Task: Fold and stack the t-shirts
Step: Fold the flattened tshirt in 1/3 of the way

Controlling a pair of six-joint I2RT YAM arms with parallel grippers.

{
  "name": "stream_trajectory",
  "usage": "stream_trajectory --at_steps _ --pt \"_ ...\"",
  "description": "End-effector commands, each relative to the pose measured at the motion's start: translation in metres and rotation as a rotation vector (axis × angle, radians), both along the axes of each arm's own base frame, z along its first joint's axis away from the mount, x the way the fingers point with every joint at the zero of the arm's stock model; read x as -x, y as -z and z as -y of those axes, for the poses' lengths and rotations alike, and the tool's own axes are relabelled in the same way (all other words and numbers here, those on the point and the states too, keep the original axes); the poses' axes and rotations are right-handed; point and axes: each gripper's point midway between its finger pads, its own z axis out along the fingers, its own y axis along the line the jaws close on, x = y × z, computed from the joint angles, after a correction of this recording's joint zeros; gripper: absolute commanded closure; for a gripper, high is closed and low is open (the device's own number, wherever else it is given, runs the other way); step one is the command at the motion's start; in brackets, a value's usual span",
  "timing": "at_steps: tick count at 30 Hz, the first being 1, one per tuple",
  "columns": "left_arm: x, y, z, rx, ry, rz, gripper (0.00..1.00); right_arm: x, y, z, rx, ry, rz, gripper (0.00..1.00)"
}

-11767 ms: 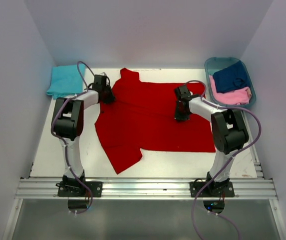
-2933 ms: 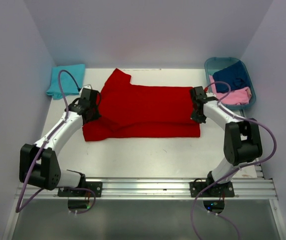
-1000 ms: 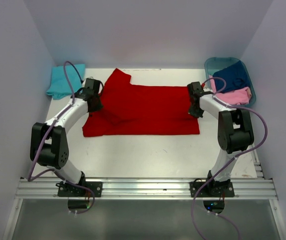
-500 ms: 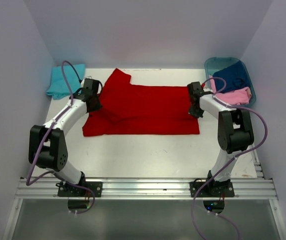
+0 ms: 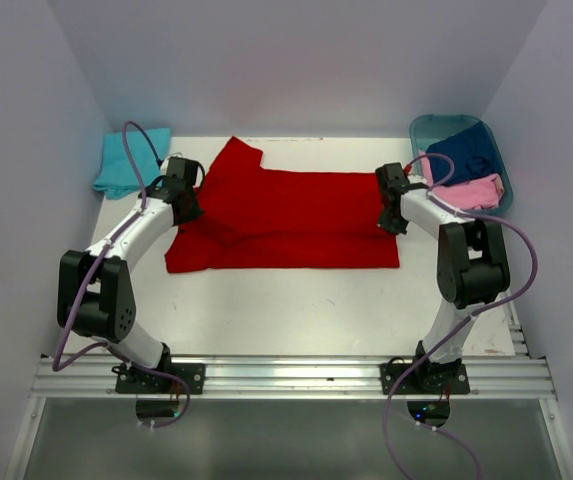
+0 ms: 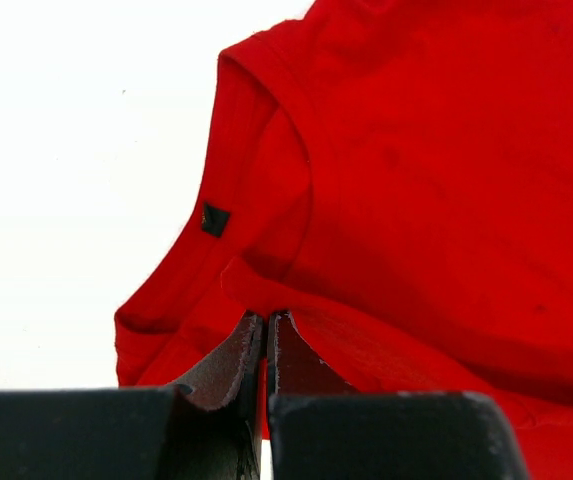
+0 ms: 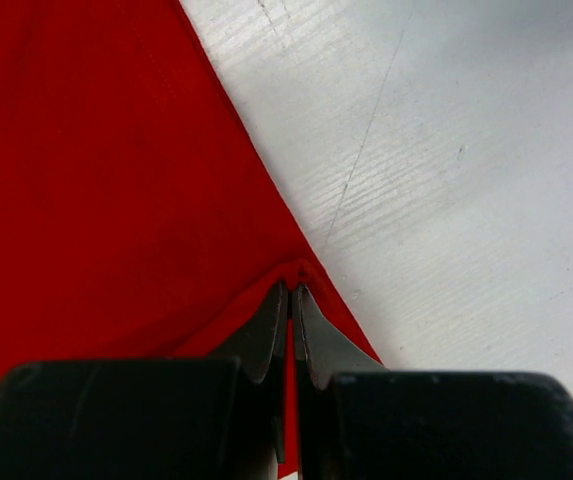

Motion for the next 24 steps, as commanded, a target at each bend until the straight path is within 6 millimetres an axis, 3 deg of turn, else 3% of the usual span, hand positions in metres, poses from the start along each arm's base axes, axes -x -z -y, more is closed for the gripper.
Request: stream_trajectory --at_steps 1,7,24 --pt "-0.005 -0.005 -0.012 -0.024 -0.042 0.030 1.00 -0.009 -0.026 0.008 0.024 0.022 0.097 1.00" --pt "-0.004 -0.002 -0.013 -0.026 -0.045 0.024 1.00 -0.006 -0.031 0.010 0.023 0.025 0.125 1.00" --pt "-0.009 0.015 -0.017 -0.037 -0.066 -0.009 1.00 -0.015 -0.012 0.005 0.012 0.010 0.087 1.00"
